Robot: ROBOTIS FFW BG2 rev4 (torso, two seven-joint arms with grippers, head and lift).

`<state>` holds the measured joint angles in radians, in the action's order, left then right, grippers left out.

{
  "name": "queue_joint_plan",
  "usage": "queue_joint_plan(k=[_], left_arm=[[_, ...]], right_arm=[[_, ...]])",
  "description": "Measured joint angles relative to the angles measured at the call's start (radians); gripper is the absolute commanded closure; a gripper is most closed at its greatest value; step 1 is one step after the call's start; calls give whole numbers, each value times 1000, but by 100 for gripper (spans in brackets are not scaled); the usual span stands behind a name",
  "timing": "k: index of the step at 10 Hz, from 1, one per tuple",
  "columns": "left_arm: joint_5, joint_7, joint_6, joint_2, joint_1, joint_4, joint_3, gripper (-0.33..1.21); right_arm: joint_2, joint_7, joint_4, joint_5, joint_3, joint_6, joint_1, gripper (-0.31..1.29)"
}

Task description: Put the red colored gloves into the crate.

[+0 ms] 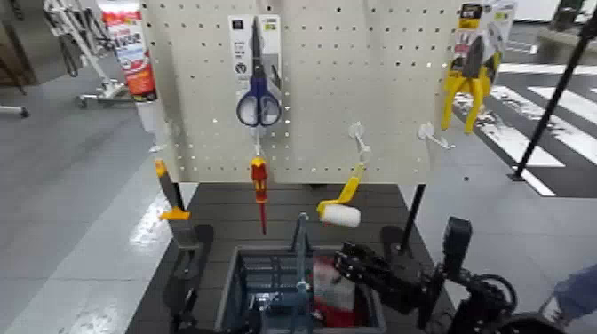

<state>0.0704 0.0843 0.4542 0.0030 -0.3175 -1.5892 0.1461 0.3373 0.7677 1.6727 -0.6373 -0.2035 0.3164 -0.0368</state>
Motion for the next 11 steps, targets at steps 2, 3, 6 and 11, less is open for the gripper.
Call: queue_joint_plan(k=[2, 3, 6, 11], left_arm=[[0, -1, 0, 0, 0, 0, 1, 8], [0, -2, 1, 0, 0, 0, 1, 8], [0, -2, 1, 0, -1, 0, 0, 8], [-1, -2, 7, 0, -6, -5, -9, 8]], right_arm=[[0, 1, -11, 0, 0, 4, 0, 22], [0, -1, -11, 0, 2, 2, 1, 22], [-1, -51, 6, 26, 17, -37, 22, 20], [-51, -495, 215, 333, 144, -320, 343, 13]])
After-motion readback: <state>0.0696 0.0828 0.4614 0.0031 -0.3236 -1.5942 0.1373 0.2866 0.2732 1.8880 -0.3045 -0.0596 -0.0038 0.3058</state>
